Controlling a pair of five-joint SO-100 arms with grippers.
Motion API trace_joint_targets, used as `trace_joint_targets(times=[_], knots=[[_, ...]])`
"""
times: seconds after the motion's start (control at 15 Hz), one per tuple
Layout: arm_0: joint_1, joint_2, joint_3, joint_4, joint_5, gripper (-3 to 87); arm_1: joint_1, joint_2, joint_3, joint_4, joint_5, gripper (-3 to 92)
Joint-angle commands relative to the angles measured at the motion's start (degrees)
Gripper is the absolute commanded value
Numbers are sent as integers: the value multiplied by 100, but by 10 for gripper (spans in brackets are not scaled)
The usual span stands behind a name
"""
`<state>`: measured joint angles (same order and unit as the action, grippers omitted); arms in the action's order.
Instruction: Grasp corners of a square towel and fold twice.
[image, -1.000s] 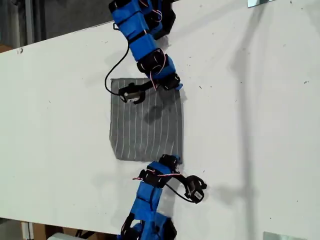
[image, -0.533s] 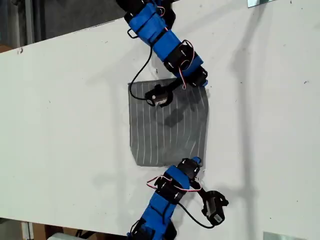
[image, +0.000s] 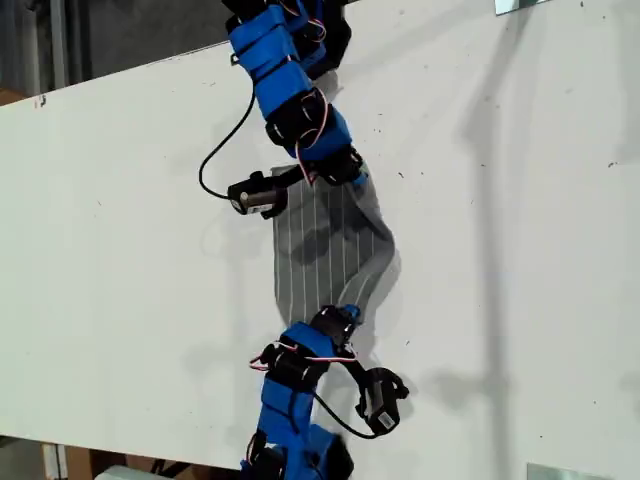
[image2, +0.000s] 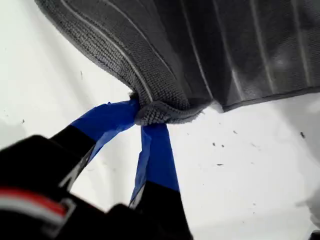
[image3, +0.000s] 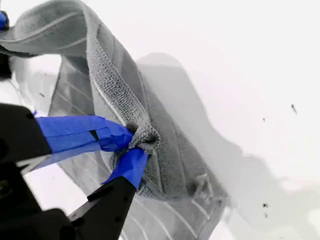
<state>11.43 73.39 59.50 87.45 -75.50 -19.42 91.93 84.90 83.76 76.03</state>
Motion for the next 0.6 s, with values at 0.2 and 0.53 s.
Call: trace_joint_targets(times=[0.2,0.53], knots=[[-2057,712,-9,712,1380,-4,2426,1547,571,35,-1670,-1],[-3612,791,70,773,2435,-4,4474,1538,580,35,-2795,-1]])
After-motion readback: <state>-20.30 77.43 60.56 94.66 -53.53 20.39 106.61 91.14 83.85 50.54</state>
